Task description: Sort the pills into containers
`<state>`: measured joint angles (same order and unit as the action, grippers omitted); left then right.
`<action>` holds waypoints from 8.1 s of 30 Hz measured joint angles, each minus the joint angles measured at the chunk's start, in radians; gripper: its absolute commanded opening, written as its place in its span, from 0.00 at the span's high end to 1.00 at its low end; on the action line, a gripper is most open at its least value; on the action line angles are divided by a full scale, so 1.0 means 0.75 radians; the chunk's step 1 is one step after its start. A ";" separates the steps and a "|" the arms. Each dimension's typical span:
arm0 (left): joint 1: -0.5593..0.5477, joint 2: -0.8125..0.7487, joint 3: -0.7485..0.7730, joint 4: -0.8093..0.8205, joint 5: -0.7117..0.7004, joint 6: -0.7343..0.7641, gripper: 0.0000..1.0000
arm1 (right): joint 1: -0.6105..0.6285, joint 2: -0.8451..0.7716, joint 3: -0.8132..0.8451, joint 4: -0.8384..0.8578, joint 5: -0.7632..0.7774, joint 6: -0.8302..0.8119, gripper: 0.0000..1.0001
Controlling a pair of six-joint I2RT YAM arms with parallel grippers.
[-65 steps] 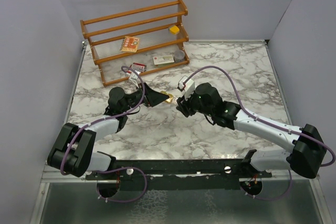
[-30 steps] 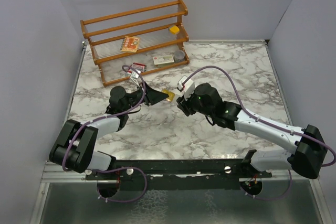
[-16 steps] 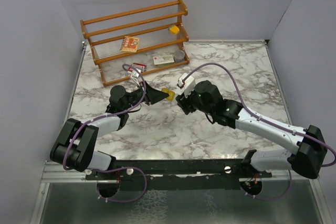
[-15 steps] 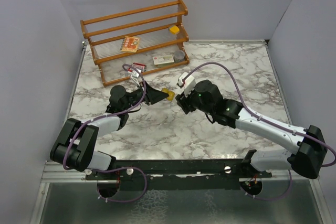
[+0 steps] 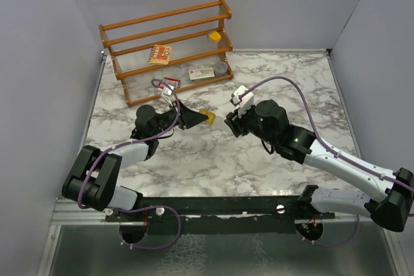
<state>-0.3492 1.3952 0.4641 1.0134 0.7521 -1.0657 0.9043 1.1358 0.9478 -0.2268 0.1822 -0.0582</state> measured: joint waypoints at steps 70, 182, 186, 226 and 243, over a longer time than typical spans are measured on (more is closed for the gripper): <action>0.021 -0.006 0.068 -0.025 0.094 -0.205 0.99 | 0.020 -0.063 -0.226 0.325 0.083 -0.018 0.99; 0.081 -0.620 -0.165 -0.621 -0.341 0.458 0.01 | -0.336 0.841 0.140 0.470 -0.436 0.274 0.68; 0.081 -0.610 -0.165 -0.622 -0.341 0.461 0.01 | -0.336 0.726 0.181 0.447 -0.377 0.236 0.68; 0.081 -0.554 -0.146 -0.622 -0.341 0.531 0.01 | -0.336 0.618 -0.025 0.317 0.167 0.322 0.27; 0.081 -0.547 -0.146 -0.622 -0.341 0.537 0.01 | -0.336 0.680 -0.061 0.343 0.224 0.357 0.39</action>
<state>-0.2882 0.9848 0.3542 0.5468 0.4961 -0.6628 0.6525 1.6455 0.9024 0.0303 0.3500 0.2096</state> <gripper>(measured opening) 0.991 0.650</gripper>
